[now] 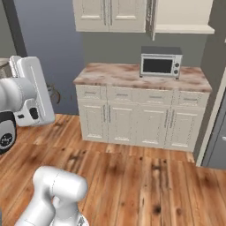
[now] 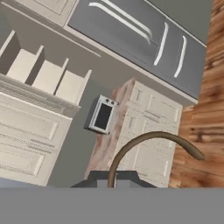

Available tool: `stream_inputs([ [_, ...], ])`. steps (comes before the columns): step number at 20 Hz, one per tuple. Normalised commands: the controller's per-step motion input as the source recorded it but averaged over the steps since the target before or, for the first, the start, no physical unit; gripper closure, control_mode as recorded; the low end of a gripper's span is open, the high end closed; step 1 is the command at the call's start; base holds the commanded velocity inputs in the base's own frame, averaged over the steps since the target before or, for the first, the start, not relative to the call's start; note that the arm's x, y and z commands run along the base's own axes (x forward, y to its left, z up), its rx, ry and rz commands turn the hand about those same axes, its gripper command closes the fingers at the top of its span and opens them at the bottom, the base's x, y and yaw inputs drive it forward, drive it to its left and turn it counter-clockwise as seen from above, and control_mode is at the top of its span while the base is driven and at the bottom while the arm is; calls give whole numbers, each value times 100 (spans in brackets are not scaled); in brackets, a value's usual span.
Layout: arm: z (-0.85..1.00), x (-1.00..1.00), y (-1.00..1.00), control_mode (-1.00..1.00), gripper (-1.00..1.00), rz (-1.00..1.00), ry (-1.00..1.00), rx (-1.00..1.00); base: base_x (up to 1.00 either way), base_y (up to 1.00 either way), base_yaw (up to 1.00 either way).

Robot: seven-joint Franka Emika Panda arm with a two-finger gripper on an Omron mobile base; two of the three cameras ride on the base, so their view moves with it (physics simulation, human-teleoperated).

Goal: Open the cabinet and move the ladle to the pot. Then close the cabinet.

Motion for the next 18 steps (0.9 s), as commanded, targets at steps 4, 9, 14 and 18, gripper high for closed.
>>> stream_inputs([
  [4, 0, 0, 0, 100, 100, 0, 0, 0, 1, 0, 48],
  [9, 0, 0, 0, 100, 100, 0, 0, 0, 5, -7, 70],
  [14, 0, 0, 0, 100, 100, 0, 0, 0, 13, 0, 84],
  [18, 0, 0, 0, 100, 100, 0, 0, 0, 32, 0, 93],
])
